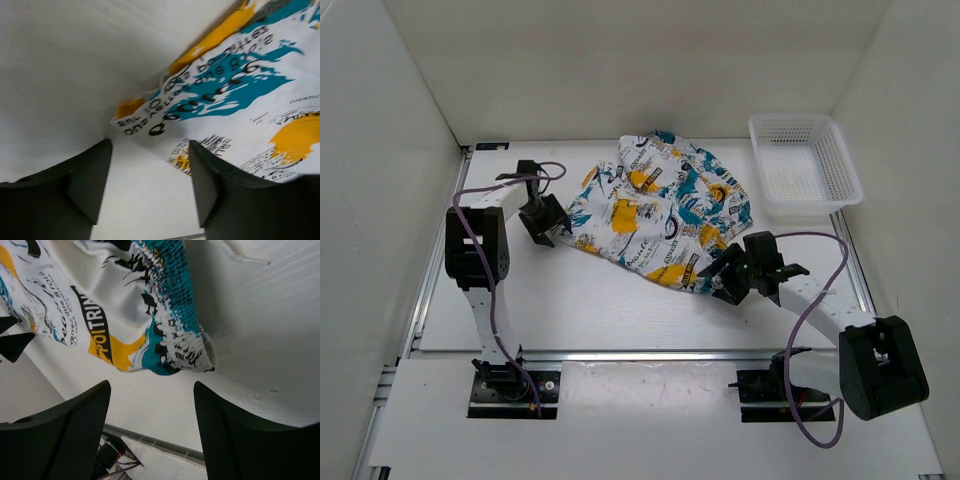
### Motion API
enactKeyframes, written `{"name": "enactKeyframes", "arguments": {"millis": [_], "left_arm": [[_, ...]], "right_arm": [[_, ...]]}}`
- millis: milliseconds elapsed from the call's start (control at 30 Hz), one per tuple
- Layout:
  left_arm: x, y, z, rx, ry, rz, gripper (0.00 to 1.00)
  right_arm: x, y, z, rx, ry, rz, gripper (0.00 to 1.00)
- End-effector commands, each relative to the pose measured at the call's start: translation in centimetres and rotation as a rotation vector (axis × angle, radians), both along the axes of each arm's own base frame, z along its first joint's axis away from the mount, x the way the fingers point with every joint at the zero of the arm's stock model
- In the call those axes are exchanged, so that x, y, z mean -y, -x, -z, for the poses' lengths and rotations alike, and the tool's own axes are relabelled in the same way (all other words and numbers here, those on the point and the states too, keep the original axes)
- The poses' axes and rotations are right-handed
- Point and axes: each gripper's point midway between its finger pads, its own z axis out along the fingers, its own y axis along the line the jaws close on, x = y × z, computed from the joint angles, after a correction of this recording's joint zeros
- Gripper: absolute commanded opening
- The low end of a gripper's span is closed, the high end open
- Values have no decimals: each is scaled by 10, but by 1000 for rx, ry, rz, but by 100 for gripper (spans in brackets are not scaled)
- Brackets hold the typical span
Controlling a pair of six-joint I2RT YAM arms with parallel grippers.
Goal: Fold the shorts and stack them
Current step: Flatten the shorts out
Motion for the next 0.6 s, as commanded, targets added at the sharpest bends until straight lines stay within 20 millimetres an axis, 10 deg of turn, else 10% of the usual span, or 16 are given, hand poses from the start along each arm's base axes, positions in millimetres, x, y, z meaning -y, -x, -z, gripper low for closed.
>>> {"name": "enactKeyframes", "arguments": {"millis": [0, 133, 333, 400, 567], "left_arm": [[19, -13, 0, 21, 33, 43, 70], [23, -15, 7, 6, 53, 48, 12], [25, -21, -9, 48, 64, 52, 10], [27, -25, -31, 95, 75, 55, 10], [20, -37, -109, 259, 115, 26, 10]], "right_arm": [[5, -15, 5, 19, 20, 63, 70], [6, -23, 11, 1, 46, 76, 60], [8, -38, 26, -28, 102, 81, 38], [11, -42, 33, -56, 149, 62, 12], [36, -127, -43, 128, 228, 43, 0]]}}
